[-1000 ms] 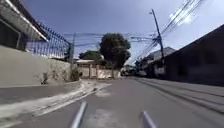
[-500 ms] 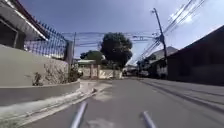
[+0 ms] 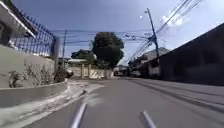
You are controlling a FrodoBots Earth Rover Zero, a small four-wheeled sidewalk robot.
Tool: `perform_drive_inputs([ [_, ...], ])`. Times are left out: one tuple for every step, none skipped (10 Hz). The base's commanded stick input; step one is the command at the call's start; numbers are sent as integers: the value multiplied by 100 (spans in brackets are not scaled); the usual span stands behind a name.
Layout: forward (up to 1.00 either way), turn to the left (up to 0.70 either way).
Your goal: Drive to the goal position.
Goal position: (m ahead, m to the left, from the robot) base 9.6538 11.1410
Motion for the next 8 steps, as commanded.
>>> perform_drive_inputs([
  [70,0],
  [70,0],
  [70,0],
  [70,0],
  [70,0],
  [70,-8],
  [70,-34],
  [70,-35],
])
